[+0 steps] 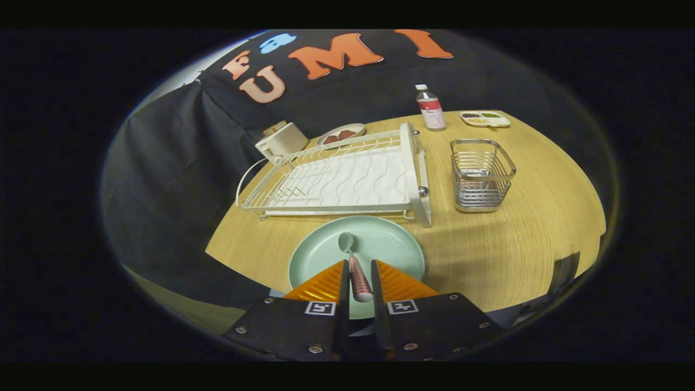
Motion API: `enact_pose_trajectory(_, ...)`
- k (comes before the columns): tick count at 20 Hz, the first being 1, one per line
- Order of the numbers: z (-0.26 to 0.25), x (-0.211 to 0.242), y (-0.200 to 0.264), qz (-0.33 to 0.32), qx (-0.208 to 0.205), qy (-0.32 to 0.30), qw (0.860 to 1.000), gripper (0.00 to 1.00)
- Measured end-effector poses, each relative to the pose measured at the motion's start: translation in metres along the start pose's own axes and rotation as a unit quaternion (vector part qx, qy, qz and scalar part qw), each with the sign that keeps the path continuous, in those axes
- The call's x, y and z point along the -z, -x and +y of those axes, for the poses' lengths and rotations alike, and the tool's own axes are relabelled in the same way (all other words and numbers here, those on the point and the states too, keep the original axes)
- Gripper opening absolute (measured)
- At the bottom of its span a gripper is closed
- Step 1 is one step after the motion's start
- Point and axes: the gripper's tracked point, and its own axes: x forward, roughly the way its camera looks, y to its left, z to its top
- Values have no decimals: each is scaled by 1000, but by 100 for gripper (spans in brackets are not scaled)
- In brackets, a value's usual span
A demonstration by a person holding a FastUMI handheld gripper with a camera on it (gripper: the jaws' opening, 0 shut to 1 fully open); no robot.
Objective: Take the plate from the dish rack, then take the spoon from the basket and place it into the plate.
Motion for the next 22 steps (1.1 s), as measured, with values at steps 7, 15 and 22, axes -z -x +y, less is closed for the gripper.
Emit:
enact_pose_trajectory(7, -8, -50, 18, -60, 27, 4, 998, 44)
enact_pose_trajectory(15, 3, -180, 90, -224, 61, 68, 970, 68)
enact_pose_trajectory(22, 30, -258, 151, -338, 79, 110, 931, 82)
